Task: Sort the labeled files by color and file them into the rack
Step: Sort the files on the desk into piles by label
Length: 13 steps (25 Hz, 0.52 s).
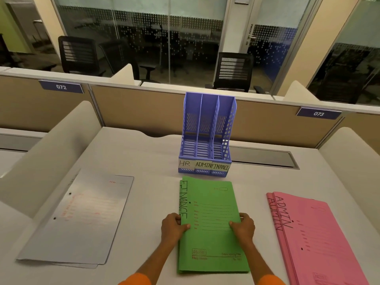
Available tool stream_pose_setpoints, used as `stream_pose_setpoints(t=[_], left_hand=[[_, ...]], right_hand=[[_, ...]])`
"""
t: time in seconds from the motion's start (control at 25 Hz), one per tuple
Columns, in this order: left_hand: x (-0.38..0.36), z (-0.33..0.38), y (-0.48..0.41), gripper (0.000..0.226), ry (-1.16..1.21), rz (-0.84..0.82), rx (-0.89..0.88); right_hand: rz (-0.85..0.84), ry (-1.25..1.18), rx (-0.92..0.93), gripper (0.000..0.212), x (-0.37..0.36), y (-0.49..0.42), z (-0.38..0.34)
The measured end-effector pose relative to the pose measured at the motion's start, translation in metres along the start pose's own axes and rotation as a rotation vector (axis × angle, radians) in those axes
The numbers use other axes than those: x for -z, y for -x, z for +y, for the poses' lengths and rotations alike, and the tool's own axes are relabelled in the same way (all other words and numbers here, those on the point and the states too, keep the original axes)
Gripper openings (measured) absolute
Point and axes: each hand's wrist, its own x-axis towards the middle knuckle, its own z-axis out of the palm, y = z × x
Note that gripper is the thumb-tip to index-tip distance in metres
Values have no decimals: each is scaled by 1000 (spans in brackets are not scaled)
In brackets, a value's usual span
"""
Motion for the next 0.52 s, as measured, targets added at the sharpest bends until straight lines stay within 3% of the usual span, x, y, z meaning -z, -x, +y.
stream_pose_setpoints(t=[0.16, 0.52], left_hand=[[1, 1, 1, 39, -45, 41, -36], [29, 1, -10, 56, -347, 129, -287]], right_hand=[[52, 264, 27, 60, -4, 4, -7], [-6, 438, 475, 73, -56, 30, -55]])
